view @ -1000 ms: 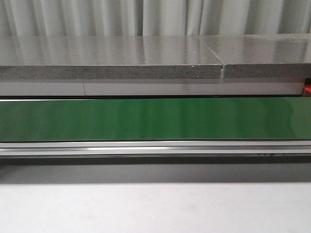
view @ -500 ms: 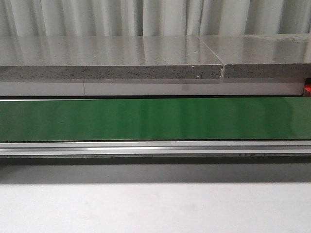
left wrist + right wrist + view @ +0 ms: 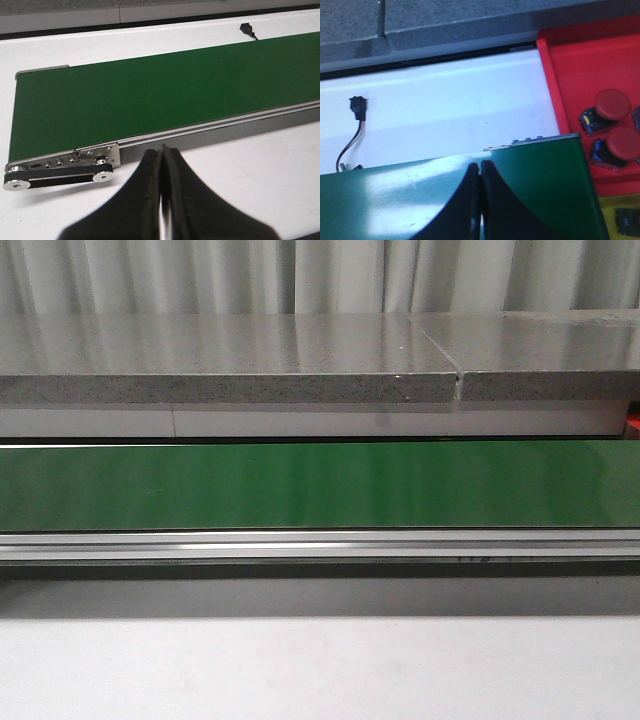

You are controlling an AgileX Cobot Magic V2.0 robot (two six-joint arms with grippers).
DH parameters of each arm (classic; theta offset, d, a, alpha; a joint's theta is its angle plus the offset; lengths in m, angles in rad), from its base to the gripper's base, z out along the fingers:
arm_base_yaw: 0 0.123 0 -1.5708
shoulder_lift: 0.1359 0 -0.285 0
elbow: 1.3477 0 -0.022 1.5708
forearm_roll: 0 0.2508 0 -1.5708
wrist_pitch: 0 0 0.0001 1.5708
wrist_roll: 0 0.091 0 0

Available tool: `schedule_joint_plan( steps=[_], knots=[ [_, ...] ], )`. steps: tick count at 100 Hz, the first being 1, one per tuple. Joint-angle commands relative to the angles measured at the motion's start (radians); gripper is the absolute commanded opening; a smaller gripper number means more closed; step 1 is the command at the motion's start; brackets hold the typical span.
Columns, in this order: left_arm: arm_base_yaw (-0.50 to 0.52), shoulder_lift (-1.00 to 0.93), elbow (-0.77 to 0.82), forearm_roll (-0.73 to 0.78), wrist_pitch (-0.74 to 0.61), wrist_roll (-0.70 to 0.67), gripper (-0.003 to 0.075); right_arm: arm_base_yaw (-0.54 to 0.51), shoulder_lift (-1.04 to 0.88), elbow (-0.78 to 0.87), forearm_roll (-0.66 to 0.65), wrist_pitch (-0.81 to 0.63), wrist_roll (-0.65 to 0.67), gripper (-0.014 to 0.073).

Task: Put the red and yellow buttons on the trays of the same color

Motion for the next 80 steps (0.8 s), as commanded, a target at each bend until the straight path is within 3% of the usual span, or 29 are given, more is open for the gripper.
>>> schedule_joint_plan(
  steps=[1, 60, 80],
  knots=[
    [-0.009, 0.009, -0.024, -0.012, -0.069, -0.007, -0.0021, 0.025, -0.07, 0.022, 0.0, -0.1, -0.003, -0.0067],
    [-0.009, 0.009, -0.024, -0.012, -0.069, -0.007, -0.0021, 0.051, -0.359, 0.286, -0.086, -0.177, -0.003, -0.0067],
    [-0.009, 0.009, -0.024, -0.012, -0.069, -0.007, -0.0021, 0.051, -0.468, 0.388, -0.092, -0.295, -0.003, -0.0067]
  ],
)
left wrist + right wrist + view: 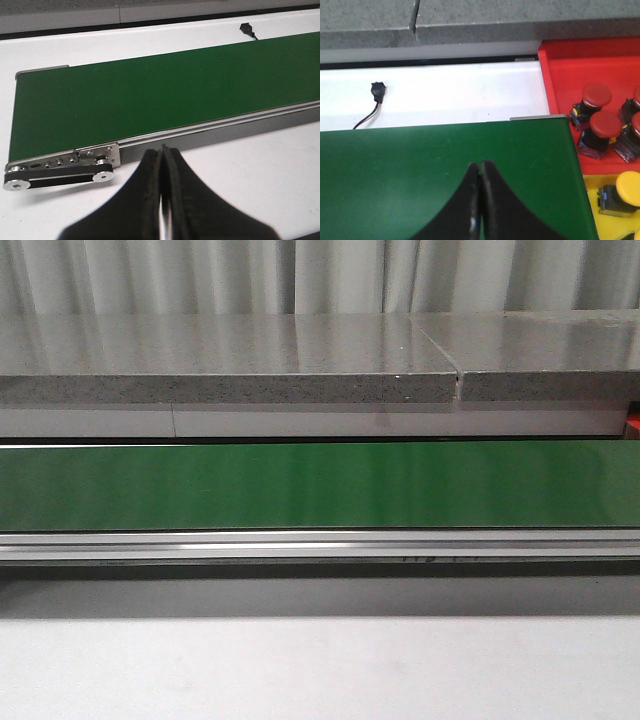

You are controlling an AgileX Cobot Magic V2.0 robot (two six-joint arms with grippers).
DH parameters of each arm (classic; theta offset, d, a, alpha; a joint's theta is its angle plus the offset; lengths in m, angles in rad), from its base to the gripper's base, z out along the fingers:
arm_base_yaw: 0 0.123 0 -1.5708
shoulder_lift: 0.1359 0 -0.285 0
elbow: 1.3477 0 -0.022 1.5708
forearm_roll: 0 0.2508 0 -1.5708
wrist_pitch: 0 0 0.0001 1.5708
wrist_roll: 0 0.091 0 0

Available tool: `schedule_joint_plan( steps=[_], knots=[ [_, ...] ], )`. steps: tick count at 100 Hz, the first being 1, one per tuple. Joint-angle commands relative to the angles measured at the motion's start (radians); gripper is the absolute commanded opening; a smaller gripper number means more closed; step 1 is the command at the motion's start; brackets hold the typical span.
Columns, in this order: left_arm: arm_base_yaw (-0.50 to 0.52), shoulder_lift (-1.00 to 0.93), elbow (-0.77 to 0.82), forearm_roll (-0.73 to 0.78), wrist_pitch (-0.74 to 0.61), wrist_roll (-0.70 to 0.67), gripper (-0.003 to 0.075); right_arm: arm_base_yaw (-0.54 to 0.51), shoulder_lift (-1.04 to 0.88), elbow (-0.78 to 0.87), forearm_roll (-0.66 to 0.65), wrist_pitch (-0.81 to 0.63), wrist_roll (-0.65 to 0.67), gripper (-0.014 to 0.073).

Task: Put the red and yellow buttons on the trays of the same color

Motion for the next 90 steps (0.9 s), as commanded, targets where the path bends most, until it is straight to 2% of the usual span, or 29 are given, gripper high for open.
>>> schedule_joint_plan(
  steps=[1, 13, 35, 52, 90],
  knots=[
    [-0.009, 0.009, -0.024, -0.012, -0.069, -0.007, -0.0021, -0.002, -0.069, 0.021, -0.015, -0.134, -0.003, -0.0067],
    [-0.009, 0.009, -0.024, -0.012, -0.069, -0.007, -0.0021, -0.002, -0.131, 0.091, -0.01, -0.219, -0.003, -0.0065],
    [-0.009, 0.009, -0.024, -0.012, -0.069, -0.007, -0.0021, -0.002, -0.259, 0.274, 0.012, -0.486, 0.003, -0.0065],
    [-0.009, 0.009, -0.024, -0.012, -0.069, -0.007, -0.0021, 0.011, -0.346, 0.416, 0.036, -0.629, 0.004, -0.0065],
    [-0.009, 0.009, -0.024, -0.012, -0.069, -0.007, -0.0021, 0.038, -0.416, 0.579, 0.054, -0.729, 0.004, -0.0065]
  ],
)
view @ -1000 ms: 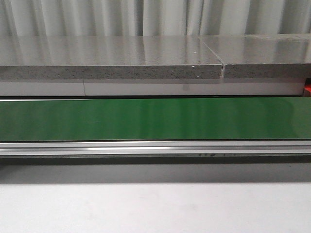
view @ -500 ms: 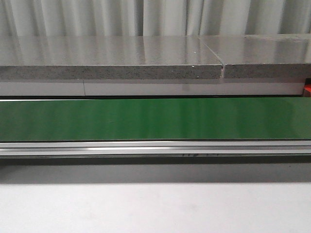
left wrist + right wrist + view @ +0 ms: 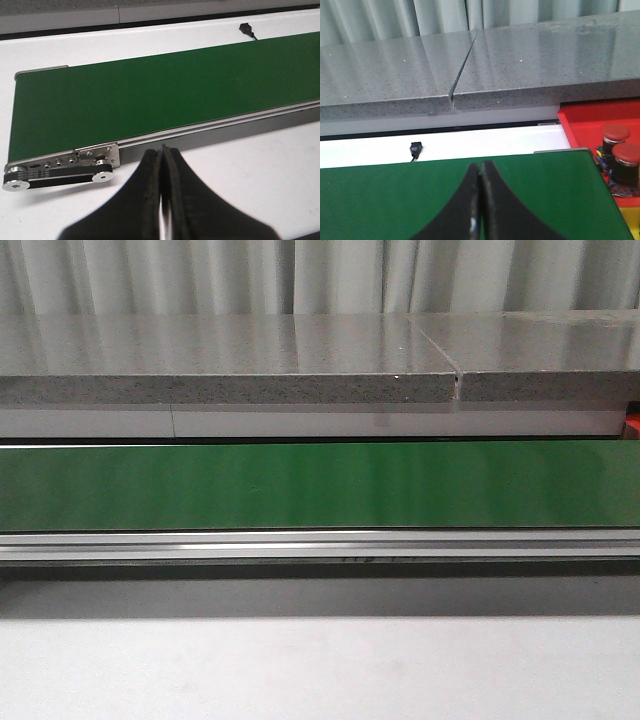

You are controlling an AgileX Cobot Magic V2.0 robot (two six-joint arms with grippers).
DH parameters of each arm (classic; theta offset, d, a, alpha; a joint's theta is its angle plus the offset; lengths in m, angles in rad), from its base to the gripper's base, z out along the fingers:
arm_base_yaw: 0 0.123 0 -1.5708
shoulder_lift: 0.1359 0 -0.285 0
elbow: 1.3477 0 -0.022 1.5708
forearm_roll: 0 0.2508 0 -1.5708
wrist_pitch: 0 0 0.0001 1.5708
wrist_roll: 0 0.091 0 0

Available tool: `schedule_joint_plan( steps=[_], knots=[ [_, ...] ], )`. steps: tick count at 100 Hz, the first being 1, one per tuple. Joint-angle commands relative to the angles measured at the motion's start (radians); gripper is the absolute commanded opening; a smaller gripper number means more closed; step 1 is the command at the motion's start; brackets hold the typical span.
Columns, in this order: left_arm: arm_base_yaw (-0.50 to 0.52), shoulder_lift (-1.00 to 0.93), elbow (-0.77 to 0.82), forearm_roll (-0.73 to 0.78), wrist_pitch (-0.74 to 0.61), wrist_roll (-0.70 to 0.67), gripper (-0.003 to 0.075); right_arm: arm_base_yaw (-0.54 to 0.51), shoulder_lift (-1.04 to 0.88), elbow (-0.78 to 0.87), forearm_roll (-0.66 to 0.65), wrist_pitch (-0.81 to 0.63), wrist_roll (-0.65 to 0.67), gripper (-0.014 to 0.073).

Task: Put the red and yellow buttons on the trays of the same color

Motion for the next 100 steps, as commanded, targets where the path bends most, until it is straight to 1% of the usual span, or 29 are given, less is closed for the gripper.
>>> schedule_joint_plan(
  steps=[1, 21, 42, 48, 64, 82, 100],
  knots=[
    [-0.009, 0.009, -0.024, -0.012, -0.069, -0.007, -0.0021, 0.002, -0.018, -0.005, 0.003, -0.113, 0.0, -0.0065],
    [-0.009, 0.009, -0.024, -0.012, -0.069, -0.007, -0.0021, -0.002, -0.065, 0.052, 0.004, -0.143, 0.001, -0.0065],
    [-0.009, 0.009, -0.024, -0.012, -0.069, -0.007, -0.0021, -0.005, -0.209, 0.178, 0.006, -0.14, 0.001, -0.0065],
    [-0.009, 0.009, -0.024, -0.012, -0.069, -0.007, -0.0021, -0.005, -0.261, 0.176, -0.009, -0.041, 0.0, -0.0065],
    [-0.009, 0.009, -0.024, -0.012, -0.069, -0.007, -0.0021, -0.005, -0.387, 0.177, -0.009, 0.106, -0.007, -0.0065],
    [-0.009, 0.009, -0.024, -0.012, -0.069, -0.007, -0.0021, -0.005, -0.53, 0.177, -0.009, 0.188, -0.014, -0.0065],
    [-0.009, 0.009, -0.024, -0.012, -0.069, -0.007, -0.0021, -0.005, -0.528, 0.177, -0.005, 0.194, -0.014, -0.0065]
  ],
)
